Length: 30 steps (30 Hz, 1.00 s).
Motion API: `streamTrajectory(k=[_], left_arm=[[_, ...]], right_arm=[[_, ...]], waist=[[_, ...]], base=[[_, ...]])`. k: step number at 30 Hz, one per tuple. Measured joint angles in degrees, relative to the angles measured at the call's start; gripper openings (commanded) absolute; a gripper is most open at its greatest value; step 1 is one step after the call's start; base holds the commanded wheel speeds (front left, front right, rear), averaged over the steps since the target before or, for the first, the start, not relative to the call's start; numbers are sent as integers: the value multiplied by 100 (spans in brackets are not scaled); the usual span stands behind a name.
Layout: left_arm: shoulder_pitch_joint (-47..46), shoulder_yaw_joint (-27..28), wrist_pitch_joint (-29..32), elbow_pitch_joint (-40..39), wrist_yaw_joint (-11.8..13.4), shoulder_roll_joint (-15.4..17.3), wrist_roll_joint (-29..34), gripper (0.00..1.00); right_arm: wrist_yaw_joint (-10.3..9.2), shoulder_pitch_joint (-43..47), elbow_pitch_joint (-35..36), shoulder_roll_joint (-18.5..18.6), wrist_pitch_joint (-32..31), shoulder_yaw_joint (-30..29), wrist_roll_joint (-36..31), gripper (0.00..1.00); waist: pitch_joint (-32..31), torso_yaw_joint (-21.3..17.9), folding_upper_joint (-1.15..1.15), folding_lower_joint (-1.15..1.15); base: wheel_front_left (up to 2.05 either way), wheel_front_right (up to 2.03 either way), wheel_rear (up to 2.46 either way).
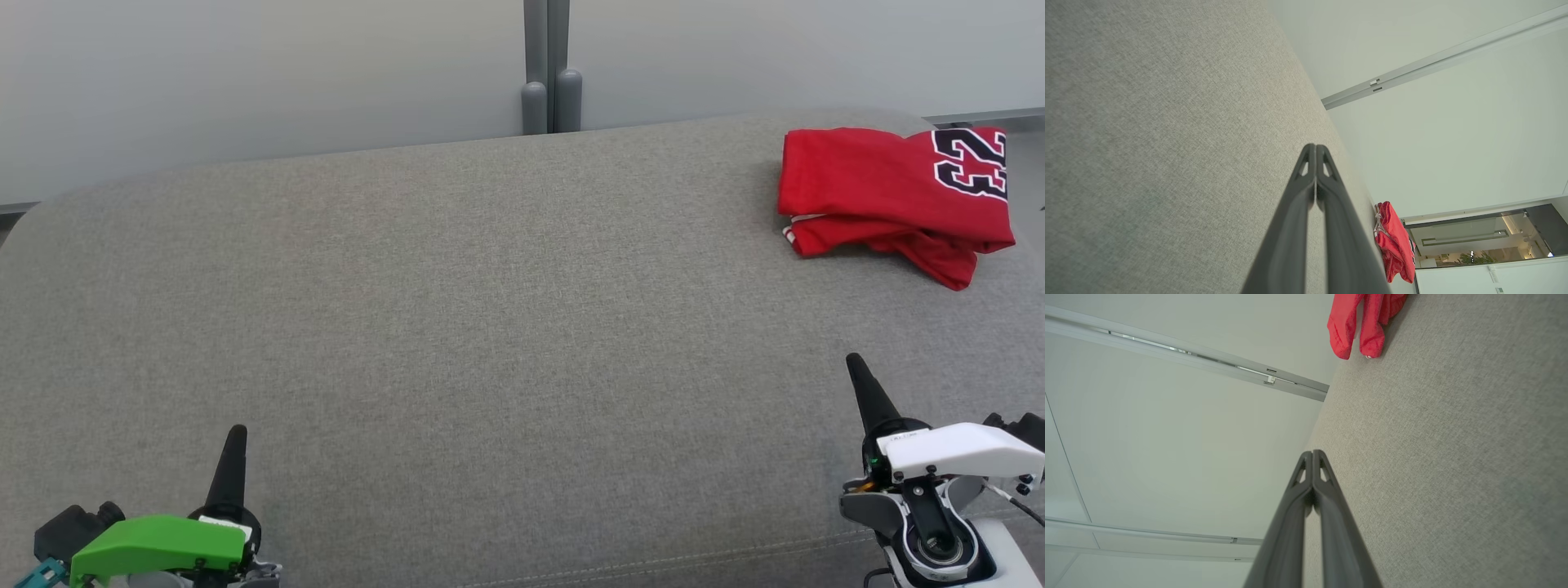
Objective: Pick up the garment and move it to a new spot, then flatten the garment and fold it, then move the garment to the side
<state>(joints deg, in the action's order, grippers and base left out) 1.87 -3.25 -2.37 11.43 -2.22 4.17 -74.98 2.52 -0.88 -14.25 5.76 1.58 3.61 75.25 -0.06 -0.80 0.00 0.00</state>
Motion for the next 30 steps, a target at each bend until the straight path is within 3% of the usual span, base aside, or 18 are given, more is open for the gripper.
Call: streamTrajectory(k=[30], left_arm=[[-380, 277, 459, 307, -431, 79, -2082, 0]], right_arm=[[402, -218, -100, -115, -492, -764, 1947, 0]], waist=[[25, 80, 0, 0]], base=[[0, 0, 0]])
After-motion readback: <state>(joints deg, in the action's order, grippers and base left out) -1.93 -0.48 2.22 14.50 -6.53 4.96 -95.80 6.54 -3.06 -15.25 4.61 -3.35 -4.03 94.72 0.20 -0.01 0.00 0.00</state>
